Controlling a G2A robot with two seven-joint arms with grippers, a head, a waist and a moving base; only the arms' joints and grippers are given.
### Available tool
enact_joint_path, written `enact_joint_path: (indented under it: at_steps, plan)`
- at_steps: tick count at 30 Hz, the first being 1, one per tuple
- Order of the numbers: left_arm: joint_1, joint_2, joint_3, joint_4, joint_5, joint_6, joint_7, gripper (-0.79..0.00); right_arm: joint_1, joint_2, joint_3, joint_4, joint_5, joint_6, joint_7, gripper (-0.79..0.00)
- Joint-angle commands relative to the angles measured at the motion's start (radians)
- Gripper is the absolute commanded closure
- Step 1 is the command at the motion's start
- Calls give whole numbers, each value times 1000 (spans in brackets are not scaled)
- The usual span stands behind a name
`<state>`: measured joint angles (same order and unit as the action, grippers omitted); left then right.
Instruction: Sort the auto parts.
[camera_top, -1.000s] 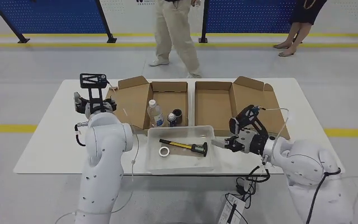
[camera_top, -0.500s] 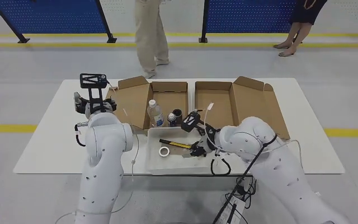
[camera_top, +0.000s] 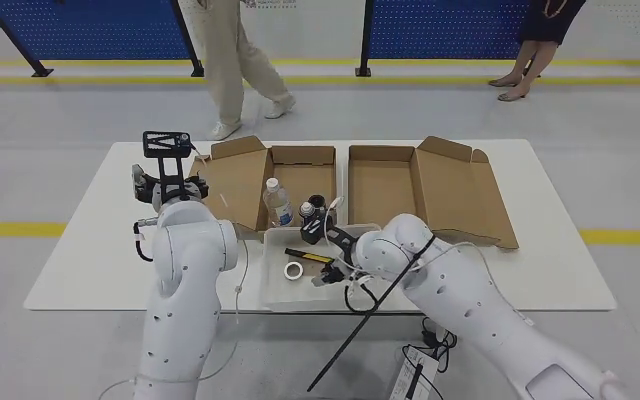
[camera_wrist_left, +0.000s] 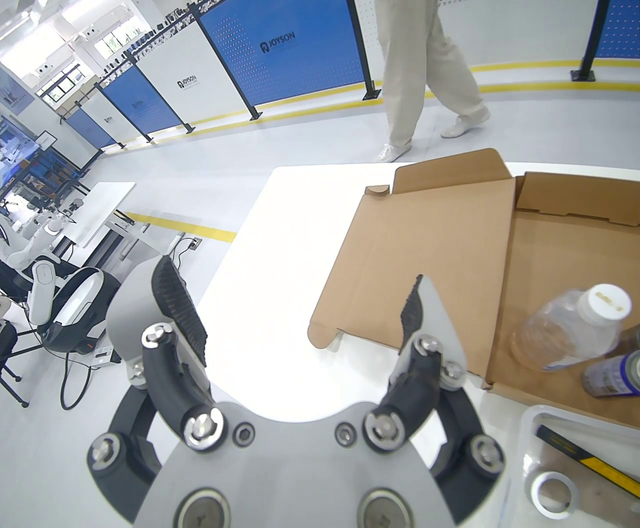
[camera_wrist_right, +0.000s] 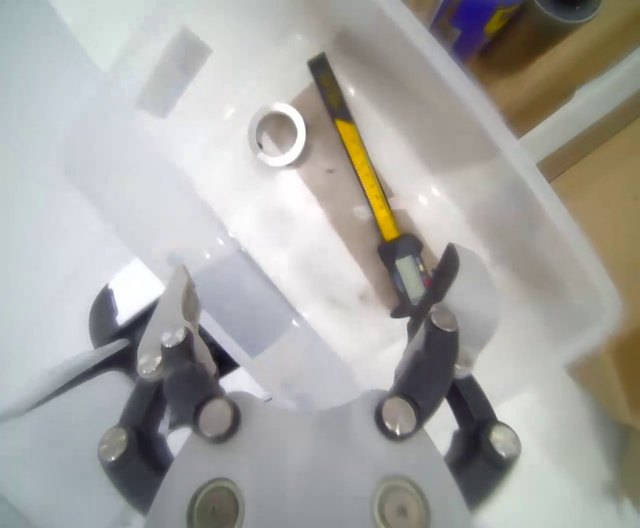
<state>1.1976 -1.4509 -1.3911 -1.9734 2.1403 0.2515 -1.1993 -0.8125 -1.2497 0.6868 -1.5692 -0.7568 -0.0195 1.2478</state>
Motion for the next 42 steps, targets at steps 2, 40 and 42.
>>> enact_joint_path:
  at_steps: [2,40,42]
  plan:
    - [0,0,0,0,0,0,0,-785,16,-10,-17,22,-15,16,-12,-785]
    - [0,0,0,0,0,0,0,-785,67,-64,-60,76,-30,85,4,-785]
    - [0,0,0,0,0,0,0,-785,82,-74,-77,73,-40,117,32,-785]
